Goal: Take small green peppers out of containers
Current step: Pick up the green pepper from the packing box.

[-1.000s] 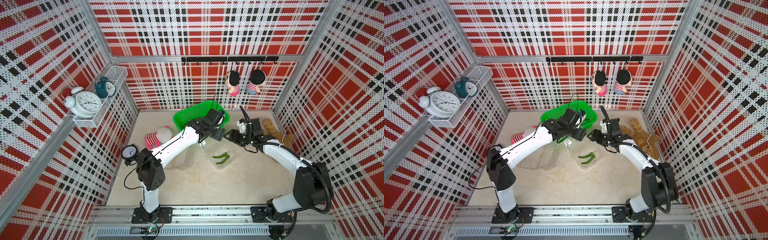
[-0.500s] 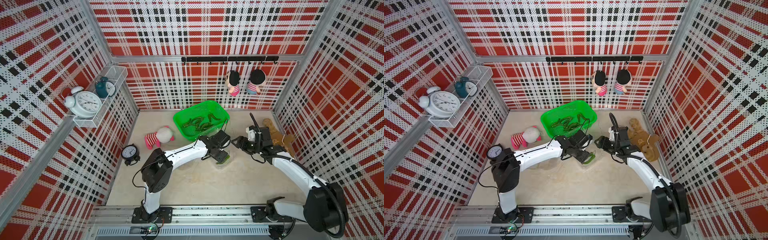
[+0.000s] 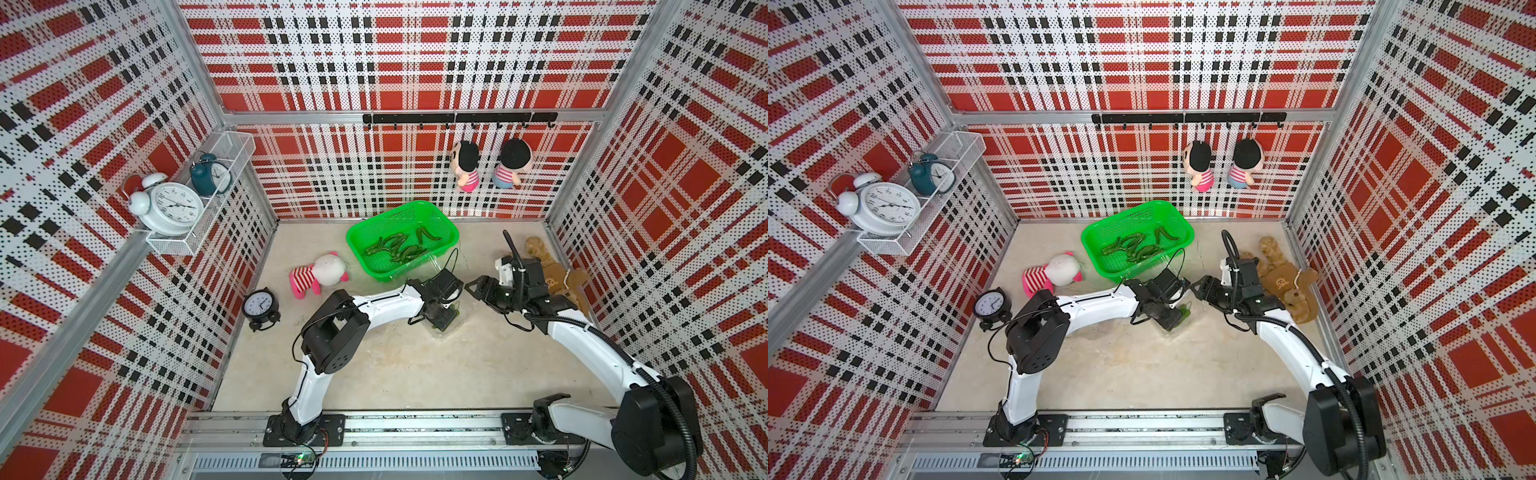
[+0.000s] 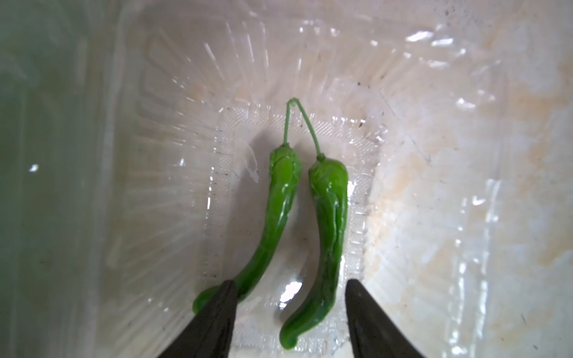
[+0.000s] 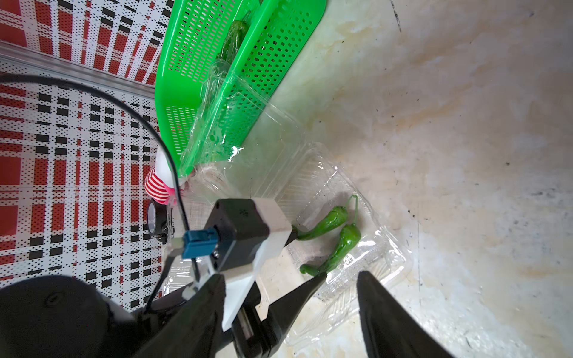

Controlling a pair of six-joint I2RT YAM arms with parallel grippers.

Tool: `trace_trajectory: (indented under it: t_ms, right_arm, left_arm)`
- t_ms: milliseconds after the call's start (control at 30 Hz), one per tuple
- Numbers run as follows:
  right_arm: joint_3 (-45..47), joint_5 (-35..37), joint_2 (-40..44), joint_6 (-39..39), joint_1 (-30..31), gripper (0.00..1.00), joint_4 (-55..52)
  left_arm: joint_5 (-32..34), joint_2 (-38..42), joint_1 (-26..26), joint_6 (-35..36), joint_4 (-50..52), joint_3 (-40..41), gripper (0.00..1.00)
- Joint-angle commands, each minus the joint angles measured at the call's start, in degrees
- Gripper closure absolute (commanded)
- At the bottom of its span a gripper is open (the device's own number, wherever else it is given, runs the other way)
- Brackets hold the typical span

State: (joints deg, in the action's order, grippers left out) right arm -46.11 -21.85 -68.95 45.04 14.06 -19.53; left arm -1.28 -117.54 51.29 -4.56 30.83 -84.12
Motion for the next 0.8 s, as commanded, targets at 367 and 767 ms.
trace_trajectory:
  t_ms: [367, 767]
  right_arm:
    - [-2.1, 2.0, 1.1, 0.3, -0.4, 0.3, -2.0]
    - [-5.2, 3.9, 1.4, 0.9, -0.9, 0.29, -1.5]
  left_arm:
    - [-1.0, -2.5, -1.5, 2.2, -2.6, 0.8, 0.87]
    - [-4.5, 8.0, -4.6, -3.3, 1.6, -5.4, 0.99]
